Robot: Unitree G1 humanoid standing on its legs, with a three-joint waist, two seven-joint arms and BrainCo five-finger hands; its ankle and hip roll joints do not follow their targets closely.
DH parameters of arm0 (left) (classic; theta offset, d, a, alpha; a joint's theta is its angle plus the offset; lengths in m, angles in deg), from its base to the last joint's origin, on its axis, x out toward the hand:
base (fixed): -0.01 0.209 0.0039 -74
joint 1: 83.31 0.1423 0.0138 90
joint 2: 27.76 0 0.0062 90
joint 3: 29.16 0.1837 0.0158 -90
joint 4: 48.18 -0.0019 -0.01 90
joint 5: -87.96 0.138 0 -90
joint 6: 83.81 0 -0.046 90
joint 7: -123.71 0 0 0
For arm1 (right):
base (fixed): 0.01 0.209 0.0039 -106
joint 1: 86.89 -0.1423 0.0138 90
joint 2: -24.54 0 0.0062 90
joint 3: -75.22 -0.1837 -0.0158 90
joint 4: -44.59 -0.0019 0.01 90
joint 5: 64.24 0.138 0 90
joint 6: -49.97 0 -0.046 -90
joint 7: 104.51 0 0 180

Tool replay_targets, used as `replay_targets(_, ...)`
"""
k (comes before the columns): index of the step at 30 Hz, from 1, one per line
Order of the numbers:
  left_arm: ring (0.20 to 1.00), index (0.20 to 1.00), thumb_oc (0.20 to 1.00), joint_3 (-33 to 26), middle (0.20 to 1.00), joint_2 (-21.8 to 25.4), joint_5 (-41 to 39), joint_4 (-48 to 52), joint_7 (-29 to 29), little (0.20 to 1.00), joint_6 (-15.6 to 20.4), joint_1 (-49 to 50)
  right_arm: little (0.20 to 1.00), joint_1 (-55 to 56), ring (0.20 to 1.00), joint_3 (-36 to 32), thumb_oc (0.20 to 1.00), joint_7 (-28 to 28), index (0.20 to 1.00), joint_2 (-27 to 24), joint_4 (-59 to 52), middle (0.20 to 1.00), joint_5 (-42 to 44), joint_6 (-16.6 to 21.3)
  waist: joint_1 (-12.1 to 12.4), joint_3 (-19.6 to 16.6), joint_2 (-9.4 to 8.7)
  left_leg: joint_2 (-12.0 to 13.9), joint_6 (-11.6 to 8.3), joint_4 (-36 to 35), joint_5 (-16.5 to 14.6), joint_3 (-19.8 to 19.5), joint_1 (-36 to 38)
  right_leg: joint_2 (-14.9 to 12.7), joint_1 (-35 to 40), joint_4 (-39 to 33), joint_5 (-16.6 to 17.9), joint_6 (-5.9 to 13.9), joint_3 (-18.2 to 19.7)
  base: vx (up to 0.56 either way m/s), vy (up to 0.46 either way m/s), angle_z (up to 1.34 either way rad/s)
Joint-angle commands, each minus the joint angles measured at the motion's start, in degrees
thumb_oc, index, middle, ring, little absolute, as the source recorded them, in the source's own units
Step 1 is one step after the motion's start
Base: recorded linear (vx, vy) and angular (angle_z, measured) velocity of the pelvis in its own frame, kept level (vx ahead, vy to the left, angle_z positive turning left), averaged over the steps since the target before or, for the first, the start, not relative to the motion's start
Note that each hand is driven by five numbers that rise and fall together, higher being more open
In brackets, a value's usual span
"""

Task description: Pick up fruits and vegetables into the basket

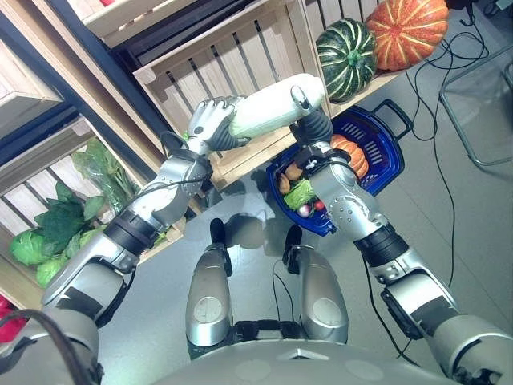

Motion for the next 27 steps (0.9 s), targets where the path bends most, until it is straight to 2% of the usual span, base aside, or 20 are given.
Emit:
replay_targets(1, 0.200, 0.200, 0.200, 9.86, 0.200, -4.03, 5.42, 4.85, -1.94, 0.200, 1.17, -0.20, 0.200, -8.60, 0.200, 1.56, 0.200, -1.08, 0.200, 4.68, -1.33, 0.200, -8.52, 5.29, -0.58, -4.93, -0.06, -2.03, 1.64, 3.31, -9.07, 2.37, 1.42, -1.40, 4.26, -8.62, 2.71, 3.81, -0.10, -0.05, 0.024, 0.05)
replay_targets(3, 0.200, 0.200, 0.200, 10.20, 0.200, -3.84, 3.22, 4.48, -1.15, 0.200, 0.30, -0.35, 0.200, -9.95, 0.200, 1.28, 0.200, -0.30, 0.200, 3.84, -0.81, 0.200, -10.83, 5.55, -0.57, -4.54, 0.28, -1.95, 1.58, 3.54, -9.06, 2.34, 1.05, -1.49, 3.87, -8.31, 2.59, 3.76, -0.12, -0.05, 0.007, 0.01)
replay_targets(4, 0.238, 0.238, 0.238, 10.14, 0.238, -3.75, 1.89, 4.32, -0.36, 0.238, 0.12, -0.26, 0.200, -10.41, 0.200, 1.07, 0.200, 0.17, 0.200, 3.27, -0.72, 0.200, -11.54, 5.80, -0.56, -4.40, 0.42, -1.91, 1.55, 3.60, -9.05, 2.36, 0.91, -1.49, 3.68, -8.15, 2.51, 3.74, -0.17, -0.05, -0.011, -0.01)
replay_targets(5, 0.774, 0.774, 0.774, 9.75, 0.774, -3.63, 0.99, 3.93, 0.99, 0.774, -0.41, 0.26, 0.200, -10.81, 0.200, 0.40, 0.200, 0.56, 0.200, 2.19, -0.72, 0.200, -12.57, 6.36, -0.57, -4.06, 0.56, -1.84, 1.50, 3.80, -9.02, 2.37, 0.59, -1.49, 3.32, -7.85, 2.44, 3.69, -0.23, -0.05, -0.015, -0.03)
replay_targets(6, 1.000, 1.000, 1.000, 9.44, 1.000, -3.45, -0.29, 3.46, 1.56, 1.000, -0.53, 0.64, 0.200, -10.97, 0.200, -0.35, 0.200, 0.85, 0.200, 1.41, -1.08, 0.200, -13.69, 6.54, -0.63, -3.86, 0.68, -1.77, 1.47, 3.86, -8.99, 2.37, 0.35, -1.43, 3.05, -7.64, 2.35, 3.68, -0.28, -0.06, -0.029, -0.01)
replay_targets(12, 1.000, 1.000, 1.000, 5.10, 1.000, -2.01, -7.29, 0.11, 9.03, 1.000, -2.99, 5.23, 0.200, -9.15, 0.200, -6.44, 0.200, 4.30, 0.200, -4.59, -5.39, 0.200, -20.97, 8.22, -1.46, -1.79, 1.48, -1.22, 1.26, 4.74, -8.44, 2.72, -1.91, -1.01, 0.04, -5.49, 1.95, 3.31, -0.38, -0.08, -0.038, -0.03)
replay_targets(16, 1.000, 1.000, 1.000, 1.70, 1.000, -2.10, -13.67, -2.95, 13.48, 1.000, -2.94, 7.17, 0.200, -6.96, 0.200, -11.09, 0.200, 5.89, 0.200, -8.08, -8.62, 0.200, -23.77, 8.56, -2.29, -0.59, 2.05, -0.82, 1.11, 5.18, -7.91, 2.87, -3.54, -0.64, -2.15, -3.84, 1.42, 2.86, -0.42, -0.06, -0.036, -0.04)
replay_targets(22, 1.000, 1.000, 1.000, -4.63, 1.000, -0.72, -24.55, -4.34, 16.70, 1.000, 1.26, 14.00, 0.200, -0.46, 0.200, -18.89, 0.200, 7.01, 0.200, -13.46, -13.39, 0.200, -27.25, 9.52, -3.52, -0.25, 3.12, -0.63, 0.81, 5.89, -7.43, 3.31, -6.85, -0.54, -6.84, -0.88, 0.54, 2.35, -0.14, -0.02, -0.012, -0.04)
replay_targets(24, 1.000, 1.000, 1.000, -7.06, 1.000, -0.18, -26.47, -4.29, 16.96, 1.000, 3.79, 17.25, 0.200, 2.22, 0.200, -22.03, 0.200, 7.74, 0.200, -15.33, -14.53, 0.200, -28.11, 10.15, -3.79, -0.25, 3.56, -0.64, 0.77, 6.37, -7.30, 3.56, -8.58, -0.60, -8.99, 0.41, 0.14, 2.08, 0.01, -0.02, -0.016, -0.13)
replay_targets(27, 1.000, 1.000, 1.000, -8.55, 1.000, -0.14, -28.14, -4.01, 16.82, 1.000, 5.77, 19.98, 0.200, 4.53, 0.200, -24.47, 0.200, 9.08, 0.200, -16.85, -14.96, 0.200, -29.54, 10.68, -4.03, -0.25, 4.04, -0.64, 0.63, 7.12, -7.65, 3.76, -10.28, -0.67, -11.20, 2.04, -0.75, 1.98, 0.24, -0.02, -0.021, -0.09)
